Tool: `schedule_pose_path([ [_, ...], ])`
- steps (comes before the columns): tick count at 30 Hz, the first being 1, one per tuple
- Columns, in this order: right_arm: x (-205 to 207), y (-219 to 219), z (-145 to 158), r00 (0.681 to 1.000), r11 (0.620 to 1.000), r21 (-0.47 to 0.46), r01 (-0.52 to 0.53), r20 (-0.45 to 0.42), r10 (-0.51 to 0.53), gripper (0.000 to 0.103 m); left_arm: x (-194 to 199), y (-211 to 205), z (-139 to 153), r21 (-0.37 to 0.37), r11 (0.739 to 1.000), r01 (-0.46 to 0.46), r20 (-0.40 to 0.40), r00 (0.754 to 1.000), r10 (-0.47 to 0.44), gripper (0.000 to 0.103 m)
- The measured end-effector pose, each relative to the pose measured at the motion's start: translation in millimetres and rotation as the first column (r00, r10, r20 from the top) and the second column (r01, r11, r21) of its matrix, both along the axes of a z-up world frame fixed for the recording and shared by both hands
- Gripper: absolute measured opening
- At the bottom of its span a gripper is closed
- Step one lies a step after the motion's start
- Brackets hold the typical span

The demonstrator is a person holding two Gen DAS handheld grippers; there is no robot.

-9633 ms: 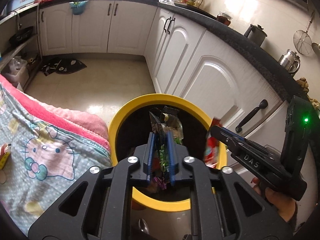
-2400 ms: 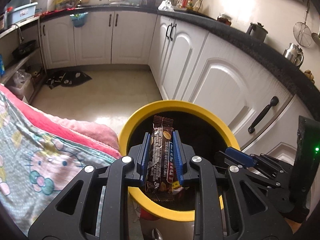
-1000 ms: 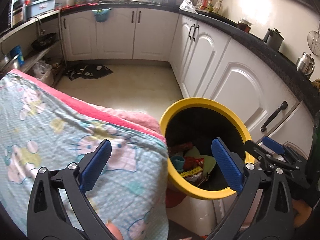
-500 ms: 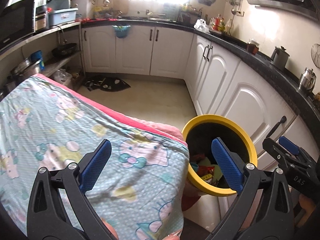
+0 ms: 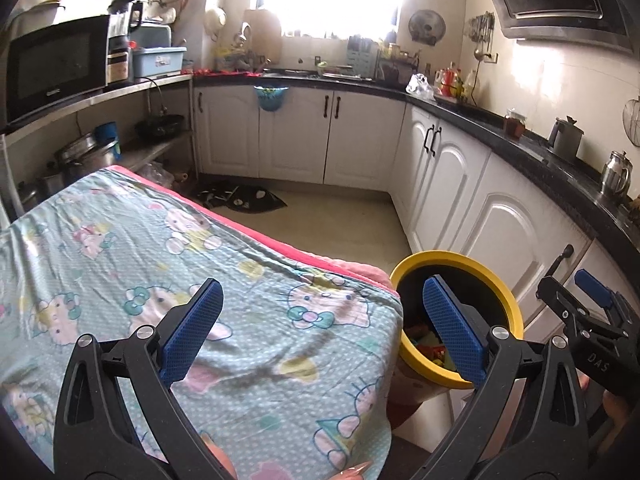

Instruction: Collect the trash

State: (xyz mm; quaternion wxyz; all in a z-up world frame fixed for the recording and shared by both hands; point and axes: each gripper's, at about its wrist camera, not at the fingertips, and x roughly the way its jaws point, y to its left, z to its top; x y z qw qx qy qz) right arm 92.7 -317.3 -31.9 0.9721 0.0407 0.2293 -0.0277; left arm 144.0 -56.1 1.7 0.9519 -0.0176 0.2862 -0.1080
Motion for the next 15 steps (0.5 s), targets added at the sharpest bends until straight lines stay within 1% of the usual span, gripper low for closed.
schedule_pose_path([
  [5, -15.2, 15.3, 3.2, 0.998, 0.999, -0.041, -0.026, 0.059, 0.029, 0.097, -14.0, 10.6, 0.6, 0.001, 1.0, -0.03, 0.038, 0.999, 0.03, 0.092],
  [12, -36.7, 32.6, 1.4, 0.991, 0.998, -0.057, -0.036, 0.124, 0.043, 0.097, -30.5, 21.3, -2.6, 0.001, 0.998, -0.063, 0.08, 0.995, 0.063, 0.092],
  [15, -46.9, 39.9, 0.5, 0.986, 0.997, -0.074, -0.037, 0.157, 0.049, 0.097, -37.4, 24.5, -5.7, 0.01, 0.998, -0.064, 0.092, 0.994, 0.062, 0.092],
])
